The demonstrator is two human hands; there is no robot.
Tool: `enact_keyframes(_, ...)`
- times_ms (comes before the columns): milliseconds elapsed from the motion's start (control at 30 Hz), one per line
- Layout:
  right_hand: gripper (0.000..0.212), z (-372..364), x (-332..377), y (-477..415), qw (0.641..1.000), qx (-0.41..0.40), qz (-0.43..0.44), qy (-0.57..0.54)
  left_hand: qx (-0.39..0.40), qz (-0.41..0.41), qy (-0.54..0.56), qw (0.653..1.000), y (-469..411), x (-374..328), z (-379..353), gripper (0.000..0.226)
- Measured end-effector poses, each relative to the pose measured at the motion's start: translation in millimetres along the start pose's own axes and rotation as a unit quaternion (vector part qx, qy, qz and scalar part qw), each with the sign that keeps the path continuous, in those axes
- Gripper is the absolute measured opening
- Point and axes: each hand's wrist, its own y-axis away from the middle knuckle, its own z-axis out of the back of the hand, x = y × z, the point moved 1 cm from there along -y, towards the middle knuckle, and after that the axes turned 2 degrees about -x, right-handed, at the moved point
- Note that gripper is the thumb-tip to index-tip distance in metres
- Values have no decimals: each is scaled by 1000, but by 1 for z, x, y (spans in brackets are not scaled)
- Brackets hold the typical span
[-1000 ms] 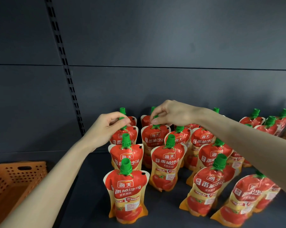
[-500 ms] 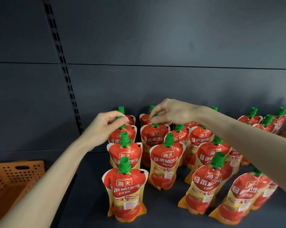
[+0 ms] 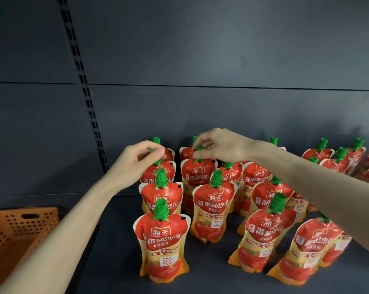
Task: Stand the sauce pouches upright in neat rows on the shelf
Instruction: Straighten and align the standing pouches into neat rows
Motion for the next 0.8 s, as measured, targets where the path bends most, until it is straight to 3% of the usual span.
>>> enact_keyframes(167, 27, 8, 5, 18, 996, -87, 27, 4, -92, -62, -43, 993, 8, -11, 9, 11)
enact_keyframes(233, 20, 13, 9, 29, 991, -119, 44, -32, -106, -98, -39, 989, 18, -20, 11, 15)
enact_keyframes(333, 25, 15, 13, 49, 994, -18, 35, -102, -39, -79, 7, 996, 33, -33, 4, 18)
enact_keyframes(467, 36, 3, 13, 58, 994, 101, 5, -48, 57, -14, 31, 998, 42, -31, -9, 28)
enact_keyframes(633, 18, -3, 13, 56, 998, 65, 19, -11, 56, 41, 86, 994, 49, -22, -13, 27)
enact_keyframes(800, 15, -8, 17, 48, 998, 45, 37, -15, 38, 33, 84, 995, 48, -19, -13, 24)
